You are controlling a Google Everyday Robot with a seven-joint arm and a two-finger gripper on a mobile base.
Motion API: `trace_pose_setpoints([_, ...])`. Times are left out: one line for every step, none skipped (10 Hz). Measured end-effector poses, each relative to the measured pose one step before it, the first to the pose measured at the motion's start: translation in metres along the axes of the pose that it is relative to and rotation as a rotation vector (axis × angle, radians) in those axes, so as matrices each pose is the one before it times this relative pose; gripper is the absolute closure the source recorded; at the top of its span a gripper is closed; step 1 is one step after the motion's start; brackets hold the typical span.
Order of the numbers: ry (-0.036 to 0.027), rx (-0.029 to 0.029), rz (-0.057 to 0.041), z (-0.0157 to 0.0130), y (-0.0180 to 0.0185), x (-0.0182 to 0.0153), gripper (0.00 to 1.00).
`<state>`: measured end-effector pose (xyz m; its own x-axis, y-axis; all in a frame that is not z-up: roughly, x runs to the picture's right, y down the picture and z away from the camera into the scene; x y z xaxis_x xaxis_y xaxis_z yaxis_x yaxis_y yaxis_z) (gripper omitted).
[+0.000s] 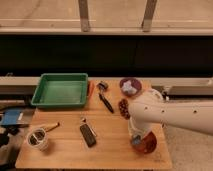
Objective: Wipe red bowl with sponge
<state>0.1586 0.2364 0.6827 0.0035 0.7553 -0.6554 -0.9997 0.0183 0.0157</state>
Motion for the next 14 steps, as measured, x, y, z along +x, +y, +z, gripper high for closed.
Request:
trace_pose_setpoints([0.00024, -0.00309, 0.01868, 0.00023, -0.00196, 0.0128, 1.0])
trace_pose_setpoints([-0.00299, -0.00067, 0.0267, -0.00027, -0.00741, 0.00982, 1.0])
trace_pose_setpoints([-0.00569, 0.00001, 0.03663, -0.00104, -0.01011, 0.01005, 1.0])
trace_pose_setpoints([-0.00585, 0.00124, 0.03239, -0.00157, -0.00955, 0.00579, 1.0])
trace_pose_setpoints([-0.00403, 0.00258, 0.02623, -0.00137, -0.00906, 0.00176, 1.0])
trace_pose_setpoints([-0.00729, -0.0012, 0.0195, -0.0022, -0.00514, -0.0039, 1.0])
trace_pose_setpoints([-0.00683, -0.00464, 0.01563, -0.00132, -0.00614, -0.00572, 1.0])
trace_pose_setpoints([-0.00495, -0.00908, 0.0102, 0.00054, -0.00748, -0.01004, 1.0])
trace_pose_setpoints([-0.00344, -0.01144, -0.00115, 0.00096, -0.00125, -0.00794, 1.0])
trace_pose_setpoints([-0.00365, -0.01101, -0.00342, 0.00197, -0.0011, -0.009, 1.0])
trace_pose_setpoints([-0.00164, -0.01052, -0.00538, 0.00252, 0.00092, -0.00722, 1.0])
trace_pose_setpoints([0.00004, -0.00771, -0.00884, 0.00279, 0.00326, -0.00744, 1.0])
trace_pose_setpoints([-0.00036, -0.01018, -0.01782, 0.00303, 0.00763, -0.00964, 1.0])
trace_pose_setpoints([-0.00063, -0.00292, -0.01346, 0.00106, 0.00435, -0.00522, 1.0])
